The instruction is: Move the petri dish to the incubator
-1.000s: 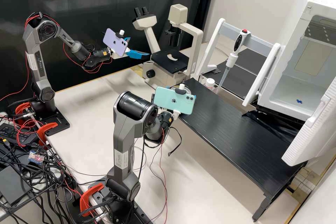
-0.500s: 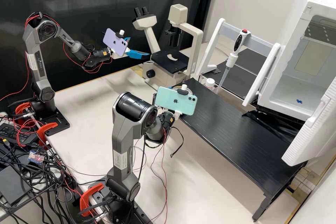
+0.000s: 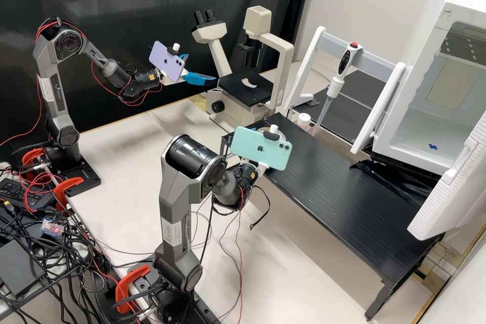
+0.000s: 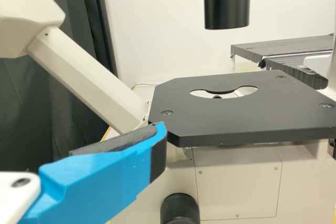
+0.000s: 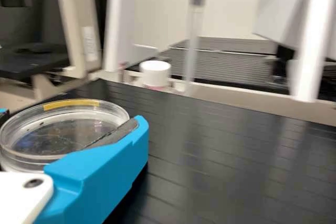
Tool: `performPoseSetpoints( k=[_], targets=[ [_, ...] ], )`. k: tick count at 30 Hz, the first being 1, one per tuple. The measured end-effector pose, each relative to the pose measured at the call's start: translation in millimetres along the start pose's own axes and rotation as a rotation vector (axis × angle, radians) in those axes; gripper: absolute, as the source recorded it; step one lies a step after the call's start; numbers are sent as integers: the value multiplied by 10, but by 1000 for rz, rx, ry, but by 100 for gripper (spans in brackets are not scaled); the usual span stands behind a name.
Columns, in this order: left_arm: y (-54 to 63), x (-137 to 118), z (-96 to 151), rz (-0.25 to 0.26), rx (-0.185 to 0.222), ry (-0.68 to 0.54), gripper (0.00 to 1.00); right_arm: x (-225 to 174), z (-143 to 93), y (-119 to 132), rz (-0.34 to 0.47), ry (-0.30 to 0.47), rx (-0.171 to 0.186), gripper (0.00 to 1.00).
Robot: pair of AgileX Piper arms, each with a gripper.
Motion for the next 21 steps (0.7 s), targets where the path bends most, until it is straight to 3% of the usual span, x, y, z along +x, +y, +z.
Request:
performPoseSetpoints(
  k=[4,9,11,15,21],
  targets=[
    [0,0,0,0,0,0,100,-58,168,267,104,-67,21,0],
    [0,0,0,0,0,0,100,-79,373,684,230,-115,-6,0],
    [0,0,0,0,0,0,100,-93,465,872,305,-144,12,0],
    [0,0,0,0,0,0,100,14,607,1218,392,-167,-10,0],
    [0,0,0,0,0,0,100,194,832,1631,461,-250,1,0]
  ],
)
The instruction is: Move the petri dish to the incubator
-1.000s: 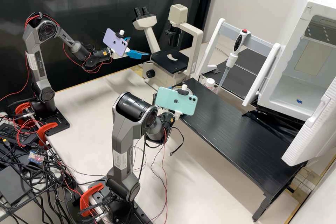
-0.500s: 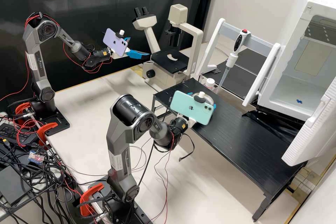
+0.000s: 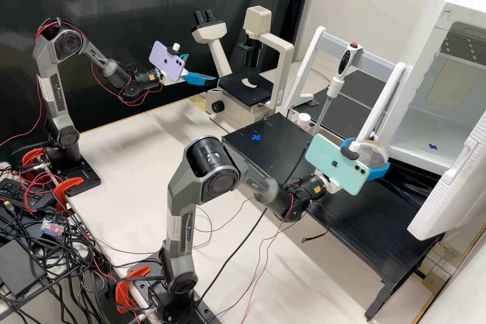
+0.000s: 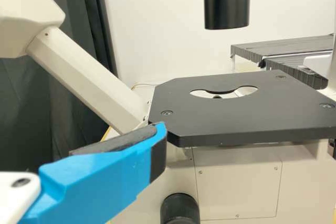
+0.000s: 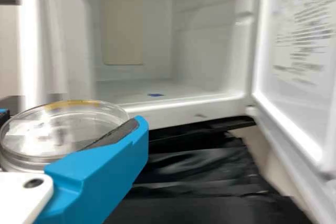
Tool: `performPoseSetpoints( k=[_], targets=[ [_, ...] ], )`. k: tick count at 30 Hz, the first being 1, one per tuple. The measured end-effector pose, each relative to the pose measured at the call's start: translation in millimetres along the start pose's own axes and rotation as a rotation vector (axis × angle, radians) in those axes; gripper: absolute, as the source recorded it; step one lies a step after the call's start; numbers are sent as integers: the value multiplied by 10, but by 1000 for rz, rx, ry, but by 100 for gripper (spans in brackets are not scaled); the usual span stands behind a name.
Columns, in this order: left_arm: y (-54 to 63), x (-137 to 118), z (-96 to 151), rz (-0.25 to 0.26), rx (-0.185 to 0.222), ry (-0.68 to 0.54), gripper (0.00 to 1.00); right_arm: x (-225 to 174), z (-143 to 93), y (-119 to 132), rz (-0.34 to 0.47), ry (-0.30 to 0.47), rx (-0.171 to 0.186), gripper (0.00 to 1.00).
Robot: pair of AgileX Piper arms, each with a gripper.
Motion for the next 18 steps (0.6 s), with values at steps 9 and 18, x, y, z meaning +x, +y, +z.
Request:
performPoseSetpoints(
  k=[9,18],
  targets=[
    [0,0,0,0,0,0,100,781,86,326,21,-132,18,0],
    [0,0,0,0,0,0,100,1301,23,486,21,-161,101,0]
  ],
)
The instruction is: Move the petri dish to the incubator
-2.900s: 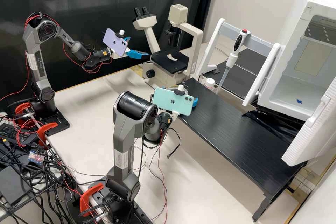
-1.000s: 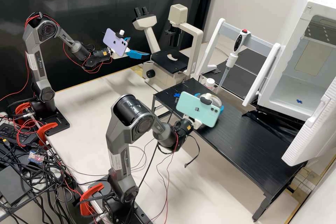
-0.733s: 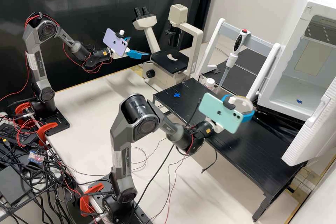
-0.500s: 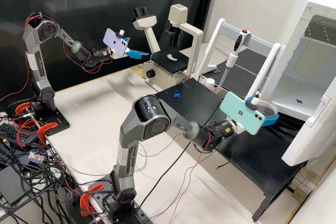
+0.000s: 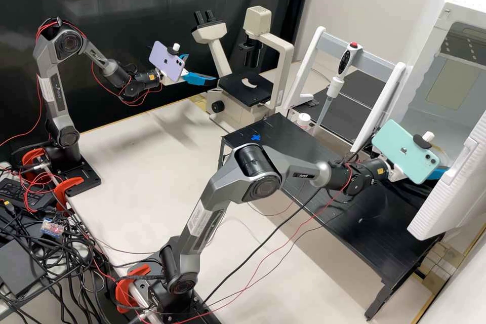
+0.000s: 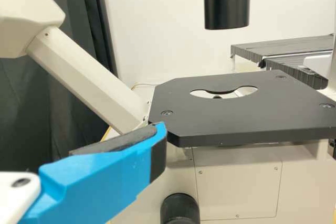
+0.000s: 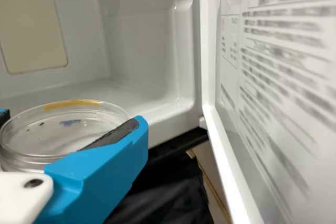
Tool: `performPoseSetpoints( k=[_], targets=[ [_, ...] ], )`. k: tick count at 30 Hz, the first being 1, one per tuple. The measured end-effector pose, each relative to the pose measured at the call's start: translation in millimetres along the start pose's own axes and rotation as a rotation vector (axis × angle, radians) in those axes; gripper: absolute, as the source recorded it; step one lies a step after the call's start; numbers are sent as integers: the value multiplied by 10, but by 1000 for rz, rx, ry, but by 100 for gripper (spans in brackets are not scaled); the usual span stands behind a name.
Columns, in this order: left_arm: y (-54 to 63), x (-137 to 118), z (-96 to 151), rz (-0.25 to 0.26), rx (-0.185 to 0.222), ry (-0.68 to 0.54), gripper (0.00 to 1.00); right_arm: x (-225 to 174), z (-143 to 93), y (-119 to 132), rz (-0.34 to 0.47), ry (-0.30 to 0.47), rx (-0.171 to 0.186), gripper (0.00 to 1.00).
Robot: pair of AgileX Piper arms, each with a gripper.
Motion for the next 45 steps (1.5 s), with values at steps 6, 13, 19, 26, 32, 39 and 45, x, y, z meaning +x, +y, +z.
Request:
performPoseSetpoints(
  k=[6,13,19,26,32,39,45],
  targets=[
    [0,0,0,0,0,0,100,294,-151,-202,-81,-3,-10,0],
    [0,0,0,0,0,0,100,516,-244,-421,-122,-14,-94,0],
    [0,0,0,0,0,0,100,609,-251,-421,-107,-14,-94,0],
    [0,0,0,0,0,0,100,636,-201,-434,-108,-21,-93,0],
    [0,0,0,0,0,0,100,635,-135,-424,-109,-35,-92,0],
    [0,0,0,0,0,0,100,625,-73,-400,-109,-46,-91,0],
    [0,0,0,0,0,0,100,624,-73,-402,-112,-45,-111,100]
  ],
)
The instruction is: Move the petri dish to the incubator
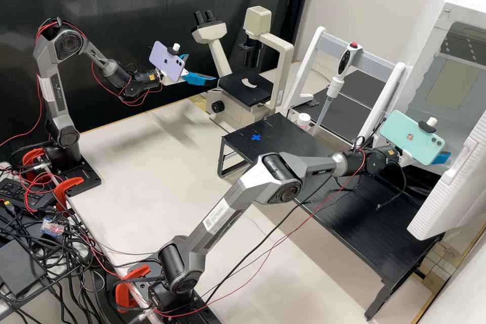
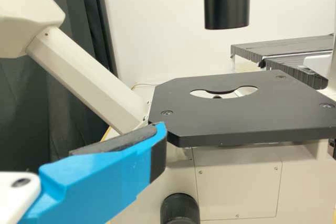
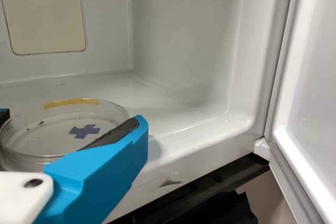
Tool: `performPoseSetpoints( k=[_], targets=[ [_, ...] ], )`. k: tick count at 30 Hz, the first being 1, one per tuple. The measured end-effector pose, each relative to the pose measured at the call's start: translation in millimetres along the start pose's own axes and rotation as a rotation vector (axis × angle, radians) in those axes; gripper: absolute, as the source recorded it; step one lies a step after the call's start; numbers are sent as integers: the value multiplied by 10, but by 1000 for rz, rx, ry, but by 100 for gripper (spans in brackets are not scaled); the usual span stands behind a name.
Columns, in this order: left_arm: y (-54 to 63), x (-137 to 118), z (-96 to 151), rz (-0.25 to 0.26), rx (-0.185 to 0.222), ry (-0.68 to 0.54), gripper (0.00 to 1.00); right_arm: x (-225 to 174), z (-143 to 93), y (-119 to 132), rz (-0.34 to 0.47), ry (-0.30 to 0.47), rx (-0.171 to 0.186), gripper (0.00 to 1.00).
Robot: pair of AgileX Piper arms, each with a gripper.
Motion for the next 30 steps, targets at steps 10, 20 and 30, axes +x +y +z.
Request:
performPoseSetpoints(
  k=[10,20,30],
  targets=[
    [0,0,0,0,0,0,100,-24,14,-17,-11,-8,-21,100],
    [0,0,0,0,0,0,100,-189,87,25,-8,21,1,100],
    [0,0,0,0,0,0,100,-703,299,170,48,31,100,100]
  ],
)
